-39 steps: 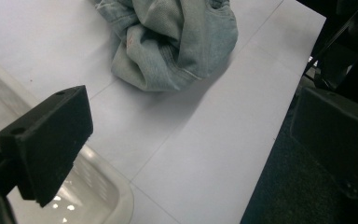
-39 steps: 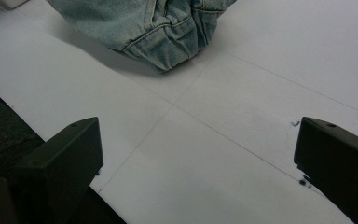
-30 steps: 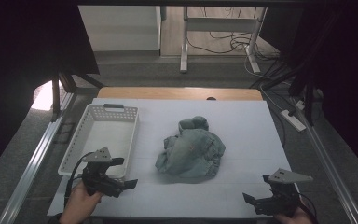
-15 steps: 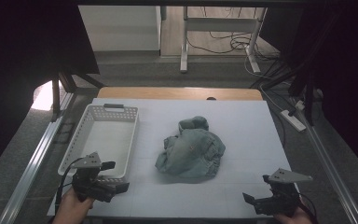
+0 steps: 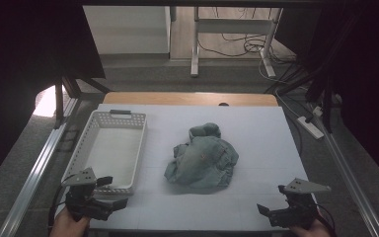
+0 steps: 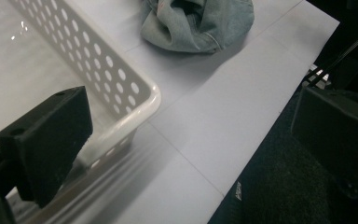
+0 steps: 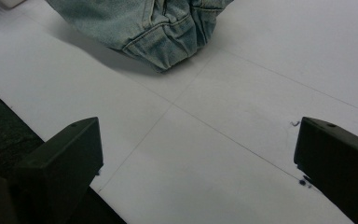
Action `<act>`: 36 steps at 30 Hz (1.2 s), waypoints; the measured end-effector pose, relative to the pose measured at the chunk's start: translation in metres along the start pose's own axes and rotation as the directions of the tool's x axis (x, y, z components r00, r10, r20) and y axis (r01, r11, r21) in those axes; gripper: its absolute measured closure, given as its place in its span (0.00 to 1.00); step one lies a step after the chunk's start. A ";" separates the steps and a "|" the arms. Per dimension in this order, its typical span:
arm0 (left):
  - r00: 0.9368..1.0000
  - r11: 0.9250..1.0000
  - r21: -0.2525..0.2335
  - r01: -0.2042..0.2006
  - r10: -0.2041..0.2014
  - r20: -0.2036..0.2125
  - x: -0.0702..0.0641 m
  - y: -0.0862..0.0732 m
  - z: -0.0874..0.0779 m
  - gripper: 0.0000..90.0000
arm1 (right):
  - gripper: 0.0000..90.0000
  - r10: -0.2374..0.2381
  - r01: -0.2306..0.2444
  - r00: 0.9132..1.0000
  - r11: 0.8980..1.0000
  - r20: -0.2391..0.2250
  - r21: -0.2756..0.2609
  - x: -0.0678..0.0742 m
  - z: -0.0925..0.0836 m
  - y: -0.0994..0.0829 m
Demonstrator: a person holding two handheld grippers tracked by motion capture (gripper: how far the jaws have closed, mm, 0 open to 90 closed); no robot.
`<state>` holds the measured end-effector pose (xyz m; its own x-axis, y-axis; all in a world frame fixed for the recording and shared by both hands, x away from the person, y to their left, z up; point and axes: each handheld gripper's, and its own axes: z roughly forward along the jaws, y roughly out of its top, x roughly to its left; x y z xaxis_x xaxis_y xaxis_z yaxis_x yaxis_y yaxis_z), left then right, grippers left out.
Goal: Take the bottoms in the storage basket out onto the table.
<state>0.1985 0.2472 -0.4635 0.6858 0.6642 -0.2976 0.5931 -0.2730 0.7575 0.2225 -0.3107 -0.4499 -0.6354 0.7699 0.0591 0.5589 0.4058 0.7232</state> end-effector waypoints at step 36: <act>0.989 0.998 -0.021 0.051 -0.054 -0.135 0.011 -0.038 -0.039 0.00 | 0.02 0.009 -0.009 1.000 1.000 0.004 -0.001 0.000 0.000 0.000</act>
<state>0.1674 0.2919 -0.4732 0.5899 0.7657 -0.2566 0.6185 -0.2241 0.7532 0.2230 -0.3108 -0.4500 -0.6282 0.7755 0.0626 0.5640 0.3985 0.7233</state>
